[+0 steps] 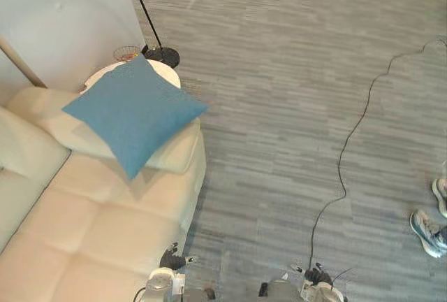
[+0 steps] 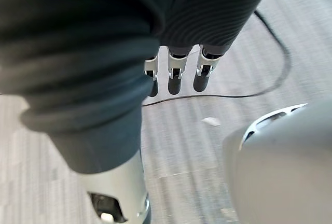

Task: Pick up cushions and gather them together orderly.

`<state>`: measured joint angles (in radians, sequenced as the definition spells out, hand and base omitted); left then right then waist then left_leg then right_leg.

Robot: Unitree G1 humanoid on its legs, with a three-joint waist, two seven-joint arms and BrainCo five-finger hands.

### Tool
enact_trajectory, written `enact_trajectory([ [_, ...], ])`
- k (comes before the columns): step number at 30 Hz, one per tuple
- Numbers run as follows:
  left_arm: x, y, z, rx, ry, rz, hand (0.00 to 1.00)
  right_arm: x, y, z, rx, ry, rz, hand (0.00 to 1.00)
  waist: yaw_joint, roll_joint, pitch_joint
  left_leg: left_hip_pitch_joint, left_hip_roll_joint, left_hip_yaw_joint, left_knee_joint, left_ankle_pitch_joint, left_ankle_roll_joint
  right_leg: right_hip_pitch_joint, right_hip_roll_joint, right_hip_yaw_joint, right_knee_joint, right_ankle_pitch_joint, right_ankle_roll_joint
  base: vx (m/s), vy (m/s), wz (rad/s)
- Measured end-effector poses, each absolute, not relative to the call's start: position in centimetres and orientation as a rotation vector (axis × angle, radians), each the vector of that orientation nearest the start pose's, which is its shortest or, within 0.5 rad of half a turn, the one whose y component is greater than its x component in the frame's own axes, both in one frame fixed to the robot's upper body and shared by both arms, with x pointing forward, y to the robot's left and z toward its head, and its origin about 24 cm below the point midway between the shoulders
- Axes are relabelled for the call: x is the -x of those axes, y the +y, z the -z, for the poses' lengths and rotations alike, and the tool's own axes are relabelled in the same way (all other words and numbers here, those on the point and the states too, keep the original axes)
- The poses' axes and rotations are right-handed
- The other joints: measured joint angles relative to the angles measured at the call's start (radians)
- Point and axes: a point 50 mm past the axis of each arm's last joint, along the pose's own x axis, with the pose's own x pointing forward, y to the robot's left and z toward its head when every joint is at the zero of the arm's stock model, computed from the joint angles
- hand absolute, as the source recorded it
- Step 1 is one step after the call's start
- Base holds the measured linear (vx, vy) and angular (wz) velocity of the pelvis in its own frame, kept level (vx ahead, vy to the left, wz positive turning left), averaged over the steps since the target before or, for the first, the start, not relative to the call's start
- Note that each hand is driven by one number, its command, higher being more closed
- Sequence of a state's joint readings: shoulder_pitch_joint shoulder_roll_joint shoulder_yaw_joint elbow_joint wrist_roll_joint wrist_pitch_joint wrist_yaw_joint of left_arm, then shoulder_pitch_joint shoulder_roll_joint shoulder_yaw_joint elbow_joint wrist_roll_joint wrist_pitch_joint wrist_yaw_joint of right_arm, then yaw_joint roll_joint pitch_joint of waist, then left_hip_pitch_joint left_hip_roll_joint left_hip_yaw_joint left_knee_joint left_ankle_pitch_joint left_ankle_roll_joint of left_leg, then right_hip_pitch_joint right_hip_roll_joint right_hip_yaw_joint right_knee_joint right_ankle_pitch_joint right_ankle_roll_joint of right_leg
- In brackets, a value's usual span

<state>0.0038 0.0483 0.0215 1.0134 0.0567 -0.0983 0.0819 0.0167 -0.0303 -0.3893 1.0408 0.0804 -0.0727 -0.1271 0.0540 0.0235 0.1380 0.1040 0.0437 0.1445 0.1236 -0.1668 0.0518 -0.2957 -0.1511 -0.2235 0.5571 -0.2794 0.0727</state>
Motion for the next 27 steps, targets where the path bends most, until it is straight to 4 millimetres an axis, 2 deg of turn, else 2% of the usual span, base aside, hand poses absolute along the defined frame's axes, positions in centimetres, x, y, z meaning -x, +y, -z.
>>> enact_trajectory([
  [2,-13.9,17.4,14.7,-0.124,0.922,-0.089,0.0,-11.2,-21.7,15.2,-0.175,0.974,0.546,0.0,-0.011,0.001,-0.004,0.022,0.025,-0.04,0.0,-0.028,-0.042,-0.029,0.035,0.077,-0.188,0.111,0.004,0.36,-0.234,0.44],
  [3,-13.8,17.4,14.8,-0.123,0.926,-0.089,0.0,-11.0,-21.7,15.3,-0.172,0.977,0.548,0.0,-0.016,-0.006,-0.007,0.029,0.026,-0.052,0.002,-0.036,-0.054,-0.028,0.04,0.102,-0.225,0.14,0.003,0.35,-0.278,0.85],
  [4,-13.1,17.6,15.1,-0.129,0.953,-0.093,0.0,-10.0,-22.0,15.5,-0.168,0.998,0.559,0.0,-0.031,-0.026,-0.016,0.047,0.023,-0.106,0.026,-0.098,-0.097,-0.018,0.044,0.179,-0.277,0.286,0.0,0.43,-0.358,0.87],
  [5,-12.9,16.5,15.3,-0.1,0.968,-0.078,0.0,-10.0,-23.0,15.2,-0.155,0.987,0.585,0.0,-0.037,0.022,-0.021,0.05,0.068,-0.139,0.06,-0.126,-0.111,-0.02,0.07,0.146,-0.195,0.22,-0.023,0.43,-0.352,0.8],
  [6,-12.7,16.3,15.4,-0.093,0.973,-0.078,0.0,-10.0,-23.2,15.2,-0.155,0.985,0.591,0.0,-0.034,0.027,-0.024,0.049,0.072,-0.145,0.074,-0.125,-0.111,-0.023,0.072,0.139,-0.182,0.203,-0.026,0.4,-0.33,0.43],
  [7,-12.4,16.0,15.5,-0.063,0.979,-0.098,0.0,-10.0,-23.4,15.2,-0.159,0.978,0.602,0.0,-0.029,0.036,-0.028,0.013,0.092,-0.165,0.161,-0.119,-0.12,-0.016,0.077,0.11,-0.145,0.152,-0.046,0.38,-0.338,0.47],
  [8,-12.6,16.0,15.4,-0.045,0.97,-0.115,0.0,-9.9,-23.1,15.2,-0.163,0.983,0.594,0.0,-0.031,0.04,-0.03,-0.059,0.104,-0.186,0.313,-0.1,-0.151,0.002,0.077,0.086,-0.128,0.117,-0.06,0.37,-0.349,0.52],
  [9,-12.7,16.0,15.4,-0.037,0.966,-0.124,0.0,-9.9,-23.0,15.3,-0.171,0.981,0.597,0.0,-0.031,0.039,-0.03,-0.09,0.105,-0.19,0.378,-0.086,-0.159,0.011,0.076,0.077,-0.126,0.107,-0.064,0.38,-0.389,0.61],
  [10,-13.3,16.1,15.0,-0.018,0.935,-0.148,0.0,-9.8,-22.7,15.3,-0.173,0.986,0.586,0.0,-0.021,0.031,-0.019,-0.228,0.146,-0.175,0.669,-0.018,-0.146,0.07,0.079,0.039,-0.136,0.078,-0.091,0.35,-0.312,0.4],
  [11,-13.5,16.2,14.9,-0.016,0.923,-0.154,0.0,-9.7,-22.4,15.4,-0.18,0.992,0.581,0.0,-0.01,0.03,-0.017,-0.272,0.175,-0.13,0.763,-0.034,-0.133,0.11,0.085,0.025,-0.151,0.069,-0.102,0.28,-0.241,0.33],
  [12,-13.7,16.3,14.8,-0.018,0.917,-0.154,0.0,-9.6,-22.3,15.5,-0.184,0.993,0.581,0.0,-0.008,0.027,-0.015,-0.283,0.181,-0.113,0.778,-0.041,-0.132,0.129,0.083,0.018,-0.159,0.067,-0.106,0.25,-0.147,0.22],
  [13,-13.8,16.2,14.7,-0.022,0.91,-0.147,0.0,-9.6,-22.0,15.5,-0.195,0.996,0.58,0.0,-0.006,0.016,-0.011,-0.308,0.182,-0.042,0.757,-0.062,-0.115,0.195,0.073,0.001,-0.199,0.066,-0.107,0.2,-0.105,0.34],
  [14,-14.0,16.0,14.6,-0.034,0.9,-0.126,0.0,-9.6,-21.9,15.6,-0.201,0.994,0.58,0.0,-0.005,0.01,-0.008,-0.323,0.169,0.021,0.671,-0.066,-0.103,0.231,0.057,-0.018,-0.234,0.063,-0.102,0.2,-0.105,0.39],
  [15,-14.1,15.9,14.6,-0.037,0.898,-0.118,0.0,-9.6,-21.8,15.6,-0.201,0.995,0.581,0.0,-0.005,0.01,-0.008,-0.33,0.165,0.038,0.636,-0.066,-0.101,0.241,0.053,-0.024,-0.243,0.061,-0.099,0.15,-0.029,0.56],
  [16,-14.2,15.4,14.5,-0.052,0.893,-0.087,0.0,-9.6,-21.9,15.5,-0.202,0.994,0.582,0.0,-0.006,0.012,-0.009,-0.342,0.13,0.074,0.469,-0.058,-0.095,0.265,0.038,-0.059,-0.259,0.049,-0.08,0.17,0.016,0.73],
  [17,-14.4,15.2,14.5,-0.06,0.888,-0.068,0.0,-9.2,-22.1,15.6,-0.197,1.002,0.588,0.0,-0.006,0.016,-0.012,-0.348,0.105,0.109,0.322,-0.018,-0.089,0.276,0.032,-0.088,-0.265,0.036,-0.065,0.17,0.016,0.75],
  [18,-14.4,15.1,14.5,-0.063,0.889,-0.063,0.0,-9.1,-22.2,15.6,-0.193,1.004,0.591,0.0,-0.006,0.018,-0.013,-0.347,0.099,0.119,0.281,0.001,-0.089,0.279,0.031,-0.096,-0.266,0.033,-0.061,0.22,0.095,0.67],
  [19,-14.4,14.9,14.5,-0.077,0.893,-0.044,0.0,-9.0,-22.3,15.6,-0.193,1.006,0.597,0.0,-0.003,0.027,-0.019,-0.348,0.079,0.146,0.169,0.11,-0.066,0.29,0.033,-0.114,-0.263,0.017,-0.041,0.22,0.098,0.39],
  [20,-14.5,15.1,14.5,-0.086,0.89,-0.043,0.0,-9.1,-22.3,15.6,-0.194,1.003,0.595,0.0,0.0,0.017,-0.023,-0.338,0.062,0.153,0.149,0.116,-0.063,0.295,0.022,-0.107,-0.269,0.015,-0.033,0.37,0.15,0.41],
  [21,-14.3,15.6,14.6,-0.105,0.899,-0.045,0.0,-9.2,-21.9,15.7,-0.199,1.006,0.585,0.0,0.002,-0.011,-0.04,-0.32,0.022,0.159,0.087,0.128,-0.05,0.308,0.008,-0.102,-0.318,0.029,-0.009,0.29,0.091,0.22],
  [24,-14.2,16.0,14.7,-0.114,0.908,-0.046,0.0,-9.6,-21.7,15.6,-0.204,0.998,0.579,0.0,0.001,-0.026,-0.043,-0.307,-0.022,0.133,0.097,0.108,-0.019,0.355,-0.014,-0.096,-0.35,0.049,0.013,0.36,0.143,0.46],
  [26,-14.1,16.0,14.7,-0.111,0.913,-0.047,0.0,-9.2,-21.8,15.8,-0.203,1.015,0.583,0.0,0.001,-0.025,-0.045,-0.278,-0.048,0.101,0.088,0.078,-0.011,0.356,-0.038,-0.087,-0.264,0.049,0.017,0.22,0.13,0.6],
  [27,-14.0,16.1,14.8,-0.111,0.922,-0.048,0.0,-9.0,-21.6,15.9,-0.203,1.03,0.577,0.0,0.005,-0.024,-0.047,-0.236,-0.062,0.07,0.065,0.064,-0.004,0.306,-0.067,-0.066,-0.085,0.056,0.03,0.27,0.118,0.67],
])
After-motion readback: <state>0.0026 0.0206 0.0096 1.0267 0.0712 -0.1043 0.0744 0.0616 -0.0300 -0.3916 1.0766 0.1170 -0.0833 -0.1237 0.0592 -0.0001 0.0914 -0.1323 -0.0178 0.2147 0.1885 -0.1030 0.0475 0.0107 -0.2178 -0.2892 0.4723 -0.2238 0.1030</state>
